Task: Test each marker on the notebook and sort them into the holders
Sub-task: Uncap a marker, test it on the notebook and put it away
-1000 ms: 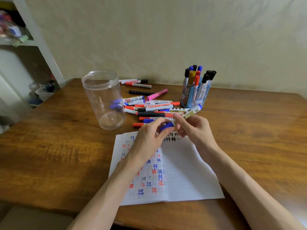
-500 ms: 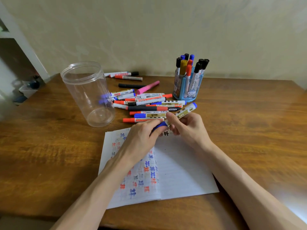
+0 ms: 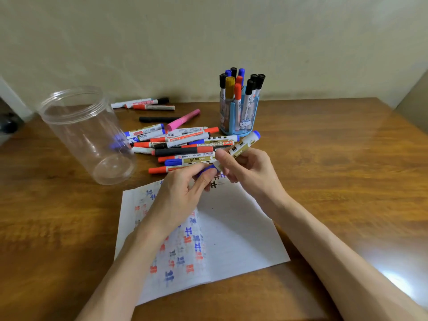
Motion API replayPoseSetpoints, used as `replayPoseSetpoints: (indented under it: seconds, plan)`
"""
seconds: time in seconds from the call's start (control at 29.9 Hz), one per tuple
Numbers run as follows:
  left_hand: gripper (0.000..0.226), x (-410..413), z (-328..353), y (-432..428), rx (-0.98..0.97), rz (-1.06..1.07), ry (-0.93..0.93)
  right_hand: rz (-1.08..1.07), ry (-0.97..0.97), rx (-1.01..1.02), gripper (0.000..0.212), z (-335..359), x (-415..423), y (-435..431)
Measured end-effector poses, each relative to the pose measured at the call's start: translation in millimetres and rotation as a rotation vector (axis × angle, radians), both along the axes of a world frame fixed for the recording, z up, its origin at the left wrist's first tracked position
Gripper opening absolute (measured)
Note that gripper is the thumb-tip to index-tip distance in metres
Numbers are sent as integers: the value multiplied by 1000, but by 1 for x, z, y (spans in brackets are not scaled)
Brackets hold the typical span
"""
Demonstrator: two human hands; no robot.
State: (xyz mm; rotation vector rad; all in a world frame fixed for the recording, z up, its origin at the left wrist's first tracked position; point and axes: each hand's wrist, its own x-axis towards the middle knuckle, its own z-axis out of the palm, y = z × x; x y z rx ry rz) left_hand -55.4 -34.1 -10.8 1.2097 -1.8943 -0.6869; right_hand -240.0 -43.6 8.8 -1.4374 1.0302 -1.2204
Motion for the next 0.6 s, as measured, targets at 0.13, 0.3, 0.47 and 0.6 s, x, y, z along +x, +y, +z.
replayPoseSetpoints:
  seconds: [0.13,0.3,0.47,0.6]
  plan:
    - [45,3,-7,2,-165,62,-164,-20,3,9,28,-11,7,0]
    - [39,5,-1,6,-132,91,-58,25,4,-62,27,-13,12,-2]
    - [42,9,-7,1,-226,84,-177,-1,109,-49,33,-13,13,-1]
    - [43,10,-10,1,-292,90,-232,-37,178,-68,37,-13,12,0]
